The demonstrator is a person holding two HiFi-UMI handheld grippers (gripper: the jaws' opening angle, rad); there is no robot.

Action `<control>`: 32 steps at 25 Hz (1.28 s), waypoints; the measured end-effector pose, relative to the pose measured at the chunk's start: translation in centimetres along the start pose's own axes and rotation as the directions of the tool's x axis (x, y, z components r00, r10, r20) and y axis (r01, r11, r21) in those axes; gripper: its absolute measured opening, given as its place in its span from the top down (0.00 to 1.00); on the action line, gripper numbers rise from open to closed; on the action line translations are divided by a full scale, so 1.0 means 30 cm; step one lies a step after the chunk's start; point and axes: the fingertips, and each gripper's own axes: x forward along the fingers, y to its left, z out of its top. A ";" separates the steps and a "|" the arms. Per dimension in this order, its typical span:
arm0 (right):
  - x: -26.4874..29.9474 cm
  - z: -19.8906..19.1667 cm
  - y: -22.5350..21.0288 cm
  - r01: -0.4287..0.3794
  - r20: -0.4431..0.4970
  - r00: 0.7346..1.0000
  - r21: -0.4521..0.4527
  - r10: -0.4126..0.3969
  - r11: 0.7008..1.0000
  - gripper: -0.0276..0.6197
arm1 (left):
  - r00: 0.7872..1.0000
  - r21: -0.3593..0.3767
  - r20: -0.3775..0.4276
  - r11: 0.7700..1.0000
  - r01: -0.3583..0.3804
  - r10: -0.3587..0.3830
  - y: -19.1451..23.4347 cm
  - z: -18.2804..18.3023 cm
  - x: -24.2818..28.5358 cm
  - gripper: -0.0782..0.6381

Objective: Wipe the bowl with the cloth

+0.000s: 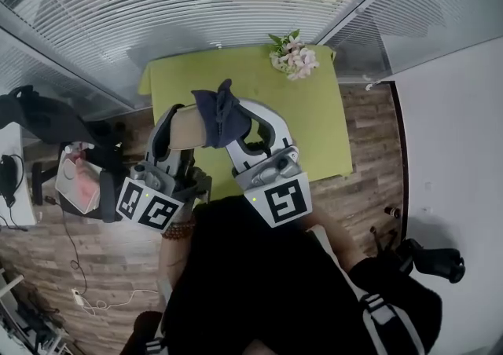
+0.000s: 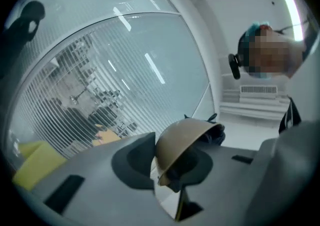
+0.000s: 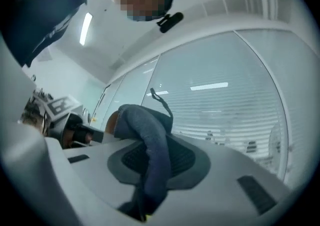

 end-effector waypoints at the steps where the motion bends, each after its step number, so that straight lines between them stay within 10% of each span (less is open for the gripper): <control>1: 0.002 -0.006 -0.005 -0.008 0.002 1.000 0.083 0.008 0.997 0.85 | 1.000 -0.055 0.016 0.998 0.016 -0.016 0.003 -0.003 -0.002 0.80; 7: 0.022 -0.087 -0.030 -0.080 -0.007 0.995 0.471 0.095 0.878 0.85 | 0.998 -0.255 0.060 0.966 0.045 -0.030 0.037 -0.048 0.001 0.80; 9: 0.034 -0.133 -0.046 -0.069 -0.065 0.992 0.414 0.105 0.908 0.85 | 0.999 -0.109 -0.030 0.994 0.018 -0.021 0.043 -0.081 0.016 0.75; 11: 0.029 -0.157 -0.045 -0.059 -0.132 0.988 0.157 0.080 0.986 0.86 | 0.992 0.142 -0.122 0.990 -0.012 0.029 0.033 -0.093 0.020 0.74; 13: 0.008 -0.148 -0.014 -0.062 -0.170 0.985 -0.201 0.027 0.978 0.86 | 0.975 0.460 -0.157 0.886 -0.067 0.156 0.031 -0.089 0.014 0.74; 15: -0.002 -0.118 0.032 -0.073 -0.149 0.989 -0.515 -0.005 0.854 0.86 | 0.943 0.712 -0.195 0.700 -0.055 0.271 0.046 -0.111 0.026 0.78; 17: -0.005 -0.109 0.064 -0.082 -0.126 0.992 -0.653 -0.002 0.753 0.86 | 0.913 0.795 -0.238 0.607 -0.012 0.330 0.066 -0.143 0.032 0.81; 20: -0.013 -0.114 0.055 -0.062 -0.111 0.994 -0.609 -0.007 0.791 0.86 | 0.908 0.727 -0.270 0.686 -0.026 0.320 0.067 -0.153 0.027 0.81; 25: 0.004 -0.076 0.029 0.004 -0.062 0.998 -0.344 -0.027 0.939 0.86 | 0.966 0.503 -0.151 0.858 -0.108 0.210 0.036 -0.057 0.021 0.81; 32: 0.022 -0.050 0.003 0.029 -0.007 1.000 0.028 -0.028 0.999 0.85 | 0.994 0.215 -0.028 0.972 -0.097 0.106 0.030 0.001 -0.004 0.80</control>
